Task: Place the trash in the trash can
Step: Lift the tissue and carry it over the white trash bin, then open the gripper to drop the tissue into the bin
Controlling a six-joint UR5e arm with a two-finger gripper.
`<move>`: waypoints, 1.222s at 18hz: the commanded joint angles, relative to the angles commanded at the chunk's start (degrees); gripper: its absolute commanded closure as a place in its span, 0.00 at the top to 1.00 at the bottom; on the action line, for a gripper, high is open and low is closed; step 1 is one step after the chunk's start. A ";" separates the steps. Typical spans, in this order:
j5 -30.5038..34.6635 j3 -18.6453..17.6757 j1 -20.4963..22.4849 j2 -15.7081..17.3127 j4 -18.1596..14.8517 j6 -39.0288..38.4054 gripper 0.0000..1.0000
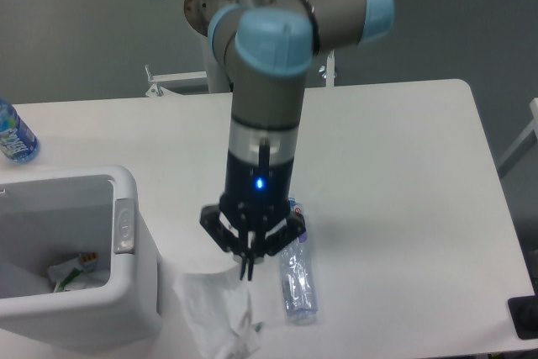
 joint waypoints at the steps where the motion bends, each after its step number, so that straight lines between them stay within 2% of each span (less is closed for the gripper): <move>1: -1.84 -0.18 -0.09 0.62 0.00 -0.61 0.00; 4: -8.61 -1.67 -0.96 1.06 -0.26 -0.71 0.00; 6: -10.99 -3.51 -1.75 3.07 -0.26 -0.18 0.00; 11: -11.18 -7.91 -7.29 4.14 0.00 -0.09 0.00; 14: -10.91 -10.10 -8.79 5.11 0.09 -0.09 0.00; 16: -10.91 -10.29 -9.32 4.93 0.17 -0.01 0.00; 17: -10.91 -10.20 -9.40 4.76 0.18 0.00 0.05; 18: -10.91 -10.20 -9.40 4.67 0.26 0.26 0.18; 19: -10.91 -10.20 -9.40 4.49 0.26 0.78 0.43; 20: -10.91 -10.20 -9.40 4.40 0.26 1.92 0.73; 21: -10.91 -10.20 -9.40 4.49 0.26 3.23 0.91; 22: -10.83 -10.20 -9.40 4.49 0.26 3.51 0.96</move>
